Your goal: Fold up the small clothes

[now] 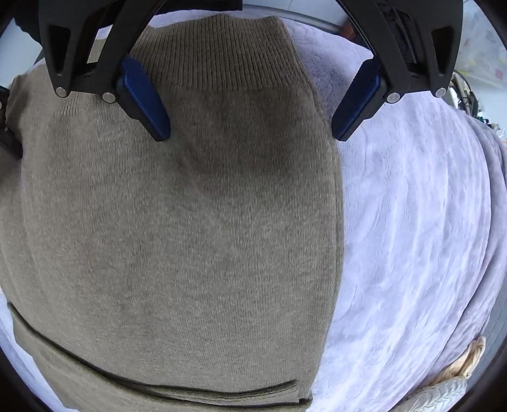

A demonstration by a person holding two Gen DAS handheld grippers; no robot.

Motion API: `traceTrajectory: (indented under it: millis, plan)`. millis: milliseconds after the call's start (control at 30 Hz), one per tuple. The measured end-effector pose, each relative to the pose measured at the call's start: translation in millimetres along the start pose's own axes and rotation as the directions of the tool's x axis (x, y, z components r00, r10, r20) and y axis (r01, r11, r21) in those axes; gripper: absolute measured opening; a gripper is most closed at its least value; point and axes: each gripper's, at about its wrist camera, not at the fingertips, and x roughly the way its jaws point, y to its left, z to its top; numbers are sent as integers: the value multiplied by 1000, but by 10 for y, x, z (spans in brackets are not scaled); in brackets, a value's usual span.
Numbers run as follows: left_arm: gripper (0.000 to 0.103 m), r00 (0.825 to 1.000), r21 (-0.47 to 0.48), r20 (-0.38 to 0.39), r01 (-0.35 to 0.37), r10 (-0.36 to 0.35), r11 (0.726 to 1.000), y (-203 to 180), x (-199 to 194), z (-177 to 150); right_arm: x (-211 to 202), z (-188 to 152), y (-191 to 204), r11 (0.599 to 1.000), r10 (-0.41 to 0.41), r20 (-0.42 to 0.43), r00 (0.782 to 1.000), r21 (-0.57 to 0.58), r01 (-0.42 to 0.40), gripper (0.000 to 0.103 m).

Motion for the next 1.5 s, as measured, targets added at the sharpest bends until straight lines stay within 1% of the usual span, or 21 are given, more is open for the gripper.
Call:
traceTrajectory:
  millis: [67,233,267,333,433,533,600,633,667,733,767,867,967,1067,1100,1200,1267,1300,1367,1467,1500]
  plan:
    - [102,1000,11,6,15,-15,1000,37,74,22,-33,-161,30,1000,-17,5,1000,14,16,95]
    - [102,998,27,33,62,-63,998,116,11,-313,-99,-591,158,994,-20,-37,999,104,24,95]
    - [102,997,44,42,67,-69,997,121,-30,-368,-123,-807,178,992,-16,-42,999,124,21,95]
    - [102,993,90,72,88,-94,992,176,-140,-576,-129,-1025,121,983,18,-60,998,185,-7,95]
    - [102,982,123,104,145,-158,982,264,-273,-850,-182,-1317,23,949,114,-91,989,303,-82,95]
    - [102,973,104,93,200,-210,974,464,-261,-958,-350,-1708,-107,910,129,-37,991,400,-104,95]
    - [102,972,81,80,217,-223,973,569,-204,-998,-457,-1845,-133,886,130,-4,992,448,-114,95]
    - [102,970,80,57,230,-235,970,617,-153,-952,-521,-1916,-60,875,134,7,991,469,-121,95]
    - [102,968,68,44,244,-248,967,664,-106,-955,-559,-1934,-9,862,139,16,990,491,-129,95]
    - [102,969,58,20,246,-247,968,601,-1,-944,-553,-1926,-129,844,146,32,989,518,-142,95]
    - [102,970,58,13,243,-244,968,652,54,-965,-605,-2025,-322,841,143,37,989,522,-141,95]
    - [102,966,56,0,259,-259,964,628,122,-1040,-613,-2103,-314,840,133,58,989,523,-144,95]
    - [102,957,43,-7,290,-290,956,752,226,-1028,-534,-2030,-189,839,121,75,990,525,-142,95]
    - [102,940,22,-13,340,-340,940,971,344,-1030,-479,-1985,-146,840,105,79,991,526,-131,95]
    - [102,932,11,-12,362,-361,932,1033,356,-1038,-434,-1807,-190,839,101,81,992,529,-129,95]
    - [102,903,-30,-3,429,-430,903,1271,390,-1053,-371,-1795,-209,826,90,137,987,543,-150,95]
    - [102,891,-51,-4,454,-455,890,1360,401,-1075,-303,-1717,-83,828,88,166,982,535,-165,95]
    - [102,886,-59,-5,464,-465,884,1432,417,-1097,-302,-1727,-25,832,95,182,979,525,-178,95]
    - [102,867,-74,-3,496,-498,865,1535,321,-978,-297,-1695,71,841,117,208,971,499,-208,95]
    - [102,847,-95,10,531,-532,842,1581,309,-982,-272,-1699,105,851,145,235,961,466,-243,95]
    - [102,843,-97,15,536,-538,838,1533,260,-884,-255,-1690,28,852,155,239,959,459,-252,94]
